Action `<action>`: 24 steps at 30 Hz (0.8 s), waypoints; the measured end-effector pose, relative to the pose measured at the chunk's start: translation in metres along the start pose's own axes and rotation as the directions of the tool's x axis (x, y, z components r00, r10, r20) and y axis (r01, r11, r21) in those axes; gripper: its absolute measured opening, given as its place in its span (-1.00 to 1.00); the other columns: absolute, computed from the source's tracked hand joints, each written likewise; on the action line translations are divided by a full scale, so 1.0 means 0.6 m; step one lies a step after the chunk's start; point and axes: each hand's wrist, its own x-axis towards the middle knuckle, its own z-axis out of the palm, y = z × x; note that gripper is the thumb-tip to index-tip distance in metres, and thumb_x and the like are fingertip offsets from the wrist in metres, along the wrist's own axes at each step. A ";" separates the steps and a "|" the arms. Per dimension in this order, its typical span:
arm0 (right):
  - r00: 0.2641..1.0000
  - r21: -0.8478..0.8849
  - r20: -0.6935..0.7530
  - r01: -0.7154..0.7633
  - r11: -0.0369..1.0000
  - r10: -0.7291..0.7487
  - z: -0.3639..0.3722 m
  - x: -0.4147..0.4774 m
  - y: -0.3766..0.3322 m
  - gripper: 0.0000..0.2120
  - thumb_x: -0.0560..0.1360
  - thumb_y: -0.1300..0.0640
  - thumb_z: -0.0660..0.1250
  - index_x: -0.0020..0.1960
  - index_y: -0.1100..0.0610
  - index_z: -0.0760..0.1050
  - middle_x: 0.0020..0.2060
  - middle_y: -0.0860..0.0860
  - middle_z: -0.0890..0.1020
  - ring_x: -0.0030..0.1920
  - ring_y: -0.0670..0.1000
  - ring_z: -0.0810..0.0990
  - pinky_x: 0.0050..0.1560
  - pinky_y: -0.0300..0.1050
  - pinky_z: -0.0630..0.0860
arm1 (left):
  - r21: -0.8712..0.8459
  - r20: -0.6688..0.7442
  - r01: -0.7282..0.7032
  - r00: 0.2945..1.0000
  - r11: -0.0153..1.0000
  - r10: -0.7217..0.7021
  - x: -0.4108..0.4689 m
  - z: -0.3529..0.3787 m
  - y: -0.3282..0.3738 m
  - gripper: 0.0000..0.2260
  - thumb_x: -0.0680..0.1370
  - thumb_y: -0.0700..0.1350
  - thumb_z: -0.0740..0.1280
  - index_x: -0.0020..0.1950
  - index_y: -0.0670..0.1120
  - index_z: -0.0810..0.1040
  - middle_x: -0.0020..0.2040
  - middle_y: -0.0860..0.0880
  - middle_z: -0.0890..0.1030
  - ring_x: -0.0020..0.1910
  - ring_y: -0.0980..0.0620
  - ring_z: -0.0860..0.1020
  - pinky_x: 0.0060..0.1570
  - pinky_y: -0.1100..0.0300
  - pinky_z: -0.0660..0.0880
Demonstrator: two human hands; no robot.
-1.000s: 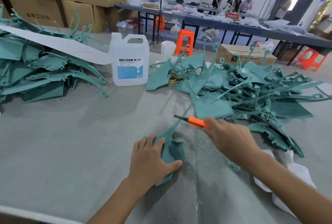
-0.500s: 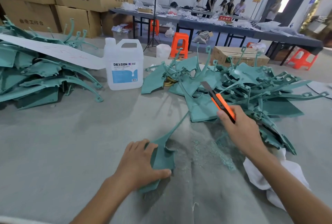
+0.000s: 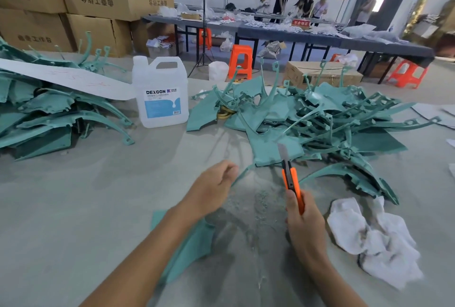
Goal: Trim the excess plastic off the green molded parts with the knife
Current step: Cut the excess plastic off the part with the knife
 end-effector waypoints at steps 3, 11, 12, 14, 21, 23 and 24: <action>0.999 -0.031 -0.024 0.022 0.999 -0.023 0.001 -0.004 -0.002 -0.63 0.57 -0.39 0.08 -0.02 -0.10 0.41 -0.31 -0.14 0.59 -0.38 -0.08 0.54 -0.39 0.00 0.46 | 0.066 0.115 -0.019 0.993 0.998 0.011 0.035 0.037 0.007 -0.68 0.69 0.19 0.02 0.02 0.05 0.46 -0.13 0.07 0.60 -0.17 0.18 0.55 -0.11 0.14 0.49; 0.999 -0.146 -0.018 0.026 0.989 -0.029 0.000 -0.006 -0.010 -0.77 0.58 -0.28 0.16 -0.06 -0.18 0.47 -0.40 -0.10 0.57 -0.34 -0.10 0.54 -0.32 -0.16 0.43 | 0.106 0.017 0.019 1.000 0.994 -0.021 0.041 0.078 -0.029 -0.64 0.66 0.29 -0.07 -0.05 0.09 0.33 -0.36 0.01 0.47 -0.36 0.02 0.49 -0.33 0.06 0.35; 0.999 -0.179 -0.027 0.028 0.984 -0.033 0.000 -0.006 -0.009 -0.77 0.58 -0.26 0.19 -0.01 -0.16 0.51 -0.38 -0.11 0.58 -0.29 -0.06 0.57 -0.27 -0.09 0.47 | 0.094 0.007 0.016 1.000 0.995 -0.017 0.041 0.079 -0.031 -0.66 0.66 0.29 -0.06 -0.05 0.09 0.32 -0.34 0.00 0.48 -0.32 0.00 0.51 -0.29 0.03 0.38; 0.998 -0.219 -0.039 0.031 0.975 -0.041 -0.002 -0.007 -0.009 -0.72 0.57 -0.26 0.21 0.07 -0.13 0.57 -0.30 -0.12 0.62 -0.21 0.01 0.62 -0.18 -0.04 0.52 | 0.070 0.001 0.007 1.000 0.997 -0.008 0.040 0.080 -0.031 -0.67 0.65 0.31 -0.06 -0.07 0.12 0.31 -0.33 0.01 0.50 -0.30 0.00 0.52 -0.21 0.00 0.43; 0.998 -0.341 -0.014 0.047 0.939 -0.054 0.005 -0.006 -0.014 -0.68 0.58 -0.26 0.20 0.01 -0.08 0.59 -0.36 -0.12 0.56 -0.28 0.03 0.59 -0.25 -0.04 0.49 | 0.044 -0.006 0.007 1.000 0.999 -0.006 0.042 0.082 -0.036 -0.66 0.63 0.32 -0.05 -0.08 0.12 0.31 -0.33 0.02 0.49 -0.29 -0.02 0.51 -0.19 0.00 0.44; 0.998 -0.334 -0.042 0.019 0.943 -0.035 0.005 -0.003 -0.013 -0.70 0.59 -0.25 0.21 0.01 -0.07 0.59 -0.39 -0.13 0.54 -0.32 0.01 0.55 -0.29 -0.06 0.44 | 0.038 -0.012 0.005 1.000 0.999 -0.004 0.041 0.082 -0.038 -0.67 0.63 0.33 -0.05 -0.08 0.15 0.31 -0.34 0.03 0.49 -0.30 0.01 0.52 -0.23 0.02 0.42; 0.998 -0.307 -0.050 0.022 0.951 -0.039 0.005 -0.004 -0.011 -0.69 0.60 -0.24 0.21 0.00 -0.06 0.59 -0.41 -0.13 0.53 -0.35 -0.01 0.54 -0.31 -0.07 0.44 | 0.040 -0.011 0.000 1.000 0.999 0.000 0.041 0.083 -0.039 -0.67 0.63 0.34 -0.06 -0.09 0.16 0.31 -0.34 0.04 0.49 -0.32 0.02 0.51 -0.25 0.03 0.41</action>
